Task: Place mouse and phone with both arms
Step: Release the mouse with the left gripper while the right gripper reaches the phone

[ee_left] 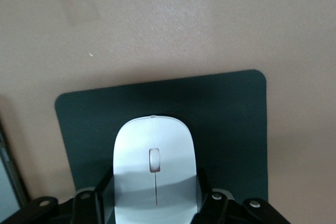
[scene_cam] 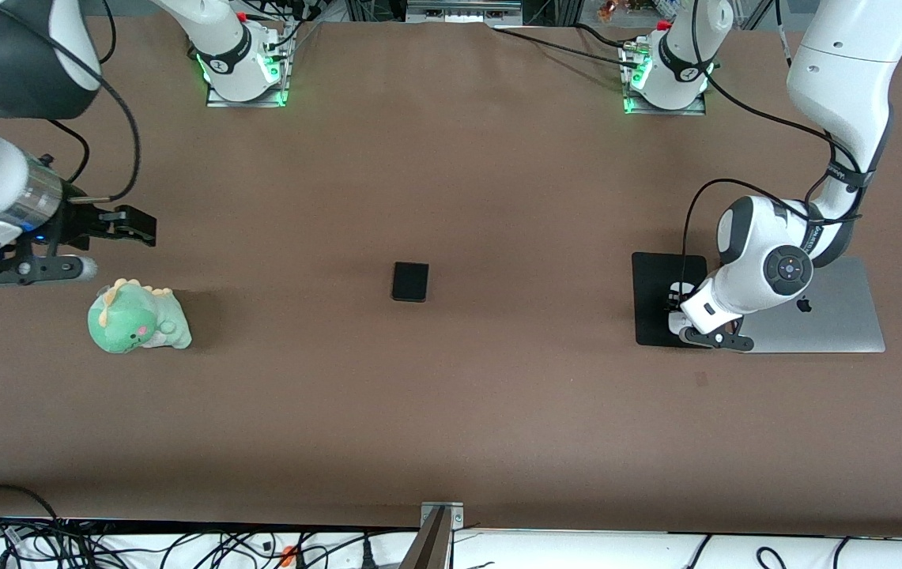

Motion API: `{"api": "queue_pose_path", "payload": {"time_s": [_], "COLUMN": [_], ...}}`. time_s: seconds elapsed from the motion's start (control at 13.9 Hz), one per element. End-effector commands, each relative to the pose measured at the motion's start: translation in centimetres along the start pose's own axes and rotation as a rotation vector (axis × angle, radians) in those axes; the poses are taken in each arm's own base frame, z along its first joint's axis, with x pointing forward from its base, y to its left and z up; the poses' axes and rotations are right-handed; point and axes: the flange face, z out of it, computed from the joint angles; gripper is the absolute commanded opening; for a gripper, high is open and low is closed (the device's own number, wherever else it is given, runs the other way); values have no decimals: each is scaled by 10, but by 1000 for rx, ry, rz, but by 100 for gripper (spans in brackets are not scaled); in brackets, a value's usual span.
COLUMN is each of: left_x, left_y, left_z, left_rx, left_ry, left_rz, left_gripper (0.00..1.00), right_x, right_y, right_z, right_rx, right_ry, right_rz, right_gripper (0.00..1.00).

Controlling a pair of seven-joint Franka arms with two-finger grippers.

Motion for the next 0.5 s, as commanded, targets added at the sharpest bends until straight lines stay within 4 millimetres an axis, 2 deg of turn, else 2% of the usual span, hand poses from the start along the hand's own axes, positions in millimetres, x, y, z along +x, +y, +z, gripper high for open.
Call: {"api": "queue_pose_path", "payload": {"time_s": [0.0,0.14,0.22,0.36,0.43], "left_x": [-7,-3,4,25,36], "left_y": [1,4,2,-5,-4], "left_z": [-11,-22,-37,-80,-111], "left_rx": [18,20,26,34,39], "left_ry": [14,24,43,10,-12], "left_rz": [29,23,23,10,11], "left_gripper": [100,100,100,100,100], "right_x": [7,21,28,41,50], "right_y": [-40,-76,-90,-118,-129], "right_z": [10,31,43,71,87], "right_rx": [-43,-37,-32,36,83], "right_ry": [1,23,30,27,26], "right_rz": [-58,-68,-43,20,54], "right_gripper": [100,100,100,100,100]}}
